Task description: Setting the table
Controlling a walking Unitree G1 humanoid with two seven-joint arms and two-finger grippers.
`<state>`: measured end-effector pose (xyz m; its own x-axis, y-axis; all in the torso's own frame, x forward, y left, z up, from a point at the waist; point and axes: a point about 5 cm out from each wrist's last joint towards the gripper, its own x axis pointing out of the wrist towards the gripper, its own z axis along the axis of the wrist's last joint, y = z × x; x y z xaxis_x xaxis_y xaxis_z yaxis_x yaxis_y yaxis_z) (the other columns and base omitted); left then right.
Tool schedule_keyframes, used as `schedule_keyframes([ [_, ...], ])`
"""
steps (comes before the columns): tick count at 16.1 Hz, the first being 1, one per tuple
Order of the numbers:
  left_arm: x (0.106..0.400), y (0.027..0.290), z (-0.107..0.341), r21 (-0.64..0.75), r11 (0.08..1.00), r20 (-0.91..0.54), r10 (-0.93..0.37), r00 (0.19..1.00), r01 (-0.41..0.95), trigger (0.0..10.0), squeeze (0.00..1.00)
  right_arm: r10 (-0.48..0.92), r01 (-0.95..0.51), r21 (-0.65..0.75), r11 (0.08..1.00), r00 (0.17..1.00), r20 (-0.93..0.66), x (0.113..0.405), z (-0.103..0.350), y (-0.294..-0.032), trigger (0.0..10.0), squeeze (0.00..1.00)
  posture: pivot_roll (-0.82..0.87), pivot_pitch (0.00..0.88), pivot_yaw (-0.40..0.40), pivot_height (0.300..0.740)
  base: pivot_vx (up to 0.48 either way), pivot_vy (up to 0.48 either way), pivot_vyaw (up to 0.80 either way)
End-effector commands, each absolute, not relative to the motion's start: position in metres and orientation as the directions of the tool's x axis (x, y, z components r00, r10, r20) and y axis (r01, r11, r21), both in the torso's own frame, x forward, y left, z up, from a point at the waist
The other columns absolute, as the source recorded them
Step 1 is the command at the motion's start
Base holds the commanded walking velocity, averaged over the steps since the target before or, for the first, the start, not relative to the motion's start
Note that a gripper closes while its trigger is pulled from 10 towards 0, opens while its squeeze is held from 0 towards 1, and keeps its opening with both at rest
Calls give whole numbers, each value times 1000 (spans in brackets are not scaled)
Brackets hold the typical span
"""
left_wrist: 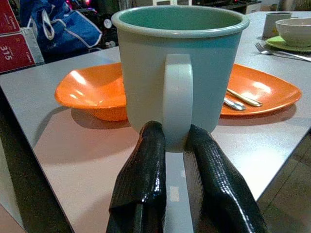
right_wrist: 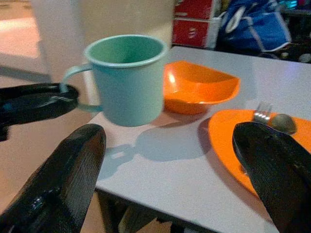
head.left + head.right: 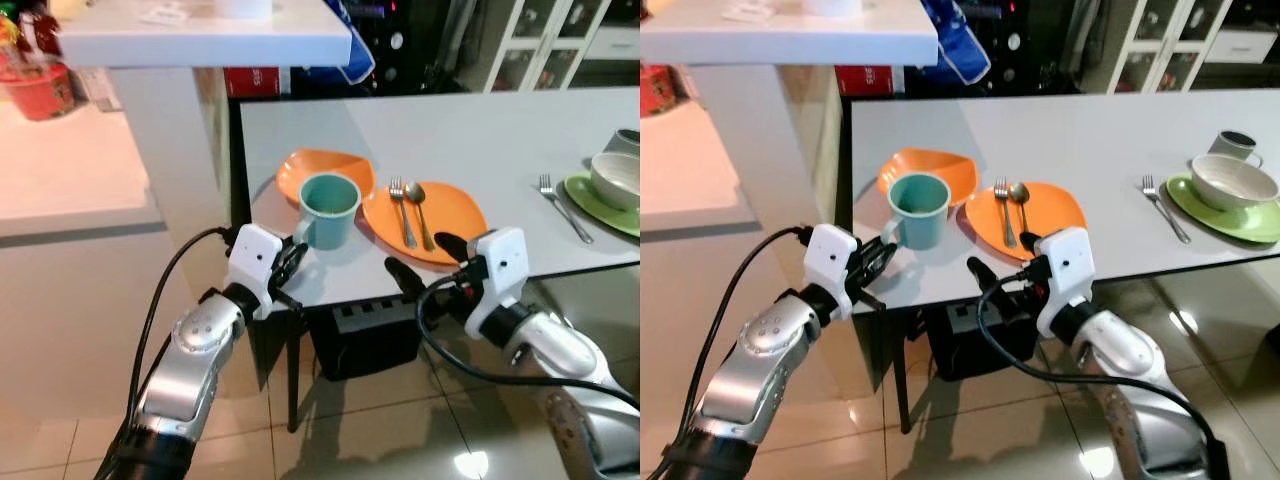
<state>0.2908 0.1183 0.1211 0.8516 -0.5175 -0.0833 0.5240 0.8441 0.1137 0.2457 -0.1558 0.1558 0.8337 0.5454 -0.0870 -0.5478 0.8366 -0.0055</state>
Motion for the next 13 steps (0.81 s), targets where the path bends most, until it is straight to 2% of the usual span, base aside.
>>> schedule_keyframes([
  [1,296,110,122,106,825,-71,-550,832,555,10000,0,579,-582,1,814,810,-92,240,159,-156,10000,0,-49,0,-16,740,0,0,0],
  [4,306,99,117,64,812,-85,-575,814,580,10000,0,620,-626,0,780,772,-140,233,156,-154,10000,0,-61,0,-19,740,0,0,0],
  [6,313,93,110,62,810,-103,-576,811,584,10000,0,601,-613,-14,790,778,-181,232,151,-156,10000,0,-70,0,-19,740,0,0,0],
  [13,332,82,96,127,815,-155,-547,822,566,10000,0,594,-609,0,793,774,-217,224,144,-152,10000,0,-82,0,-19,740,0,0,0],
])
